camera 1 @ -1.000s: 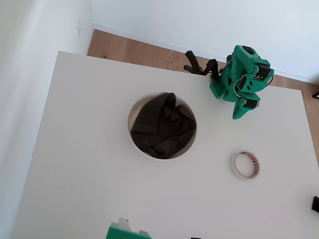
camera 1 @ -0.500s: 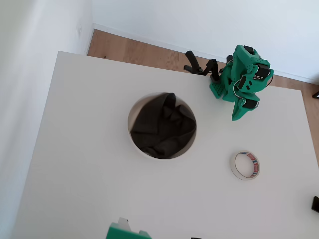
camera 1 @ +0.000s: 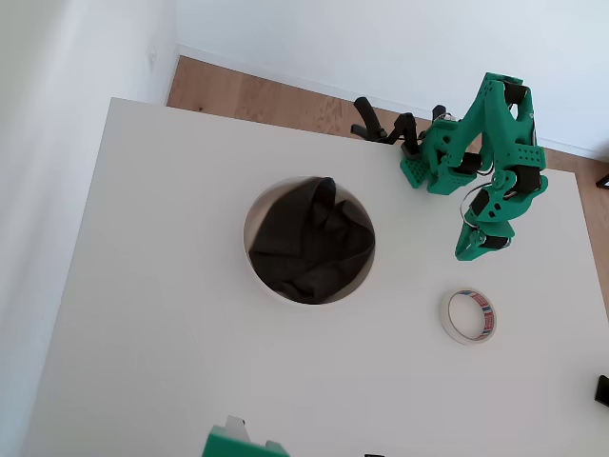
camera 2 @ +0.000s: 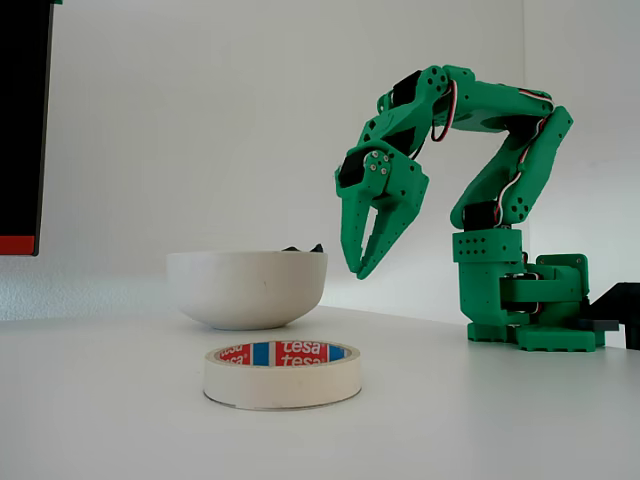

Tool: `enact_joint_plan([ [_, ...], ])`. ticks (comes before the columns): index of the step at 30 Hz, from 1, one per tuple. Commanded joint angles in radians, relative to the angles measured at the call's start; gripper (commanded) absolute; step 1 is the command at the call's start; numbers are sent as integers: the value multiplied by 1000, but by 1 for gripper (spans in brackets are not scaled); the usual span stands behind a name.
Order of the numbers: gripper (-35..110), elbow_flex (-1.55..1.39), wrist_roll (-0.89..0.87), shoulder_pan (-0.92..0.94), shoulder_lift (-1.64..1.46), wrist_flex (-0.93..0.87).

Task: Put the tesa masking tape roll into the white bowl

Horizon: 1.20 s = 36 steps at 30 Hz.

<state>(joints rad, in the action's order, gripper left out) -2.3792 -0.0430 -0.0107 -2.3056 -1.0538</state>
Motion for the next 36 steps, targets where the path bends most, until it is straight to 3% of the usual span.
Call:
enact_joint_plan([
  [1,8,112,-21,-41,69,29],
  [6,20,112,-54,-75,80,43],
  [20,18,120,-106,-173,278,173],
  [36,16,252,-132,-172,503,158],
])
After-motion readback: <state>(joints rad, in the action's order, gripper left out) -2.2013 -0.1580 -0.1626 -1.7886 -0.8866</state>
